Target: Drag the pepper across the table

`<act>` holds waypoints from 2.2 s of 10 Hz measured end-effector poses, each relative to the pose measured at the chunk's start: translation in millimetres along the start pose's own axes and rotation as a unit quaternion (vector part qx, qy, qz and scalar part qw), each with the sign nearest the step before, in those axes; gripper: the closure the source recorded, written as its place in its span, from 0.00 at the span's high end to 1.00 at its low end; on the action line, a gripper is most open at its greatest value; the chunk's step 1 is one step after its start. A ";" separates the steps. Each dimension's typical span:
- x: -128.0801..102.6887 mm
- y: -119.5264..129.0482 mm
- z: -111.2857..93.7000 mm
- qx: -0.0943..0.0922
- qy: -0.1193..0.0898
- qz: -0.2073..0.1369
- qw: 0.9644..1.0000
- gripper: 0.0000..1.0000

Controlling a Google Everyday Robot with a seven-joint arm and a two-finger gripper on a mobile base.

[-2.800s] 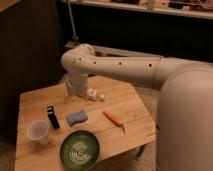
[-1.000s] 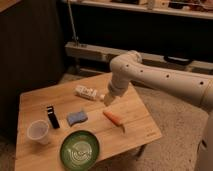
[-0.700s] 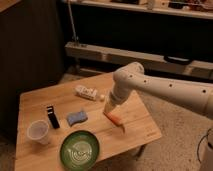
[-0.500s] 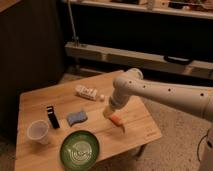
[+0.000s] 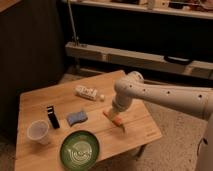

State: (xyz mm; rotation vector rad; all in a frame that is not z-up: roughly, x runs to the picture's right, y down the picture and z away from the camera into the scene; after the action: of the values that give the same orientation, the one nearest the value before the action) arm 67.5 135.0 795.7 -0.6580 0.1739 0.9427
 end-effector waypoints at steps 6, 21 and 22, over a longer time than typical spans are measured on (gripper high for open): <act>5.8 -14.3 42.8 -0.001 0.023 0.016 1.000 0.65; 9.0 -7.1 64.7 -0.029 0.070 0.009 0.997 0.55; 10.1 -6.9 66.3 -0.030 0.073 0.010 0.997 0.55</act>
State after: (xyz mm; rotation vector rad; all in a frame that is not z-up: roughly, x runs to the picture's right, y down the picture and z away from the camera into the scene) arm 69.7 178.4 847.2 -0.7827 0.2829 0.9217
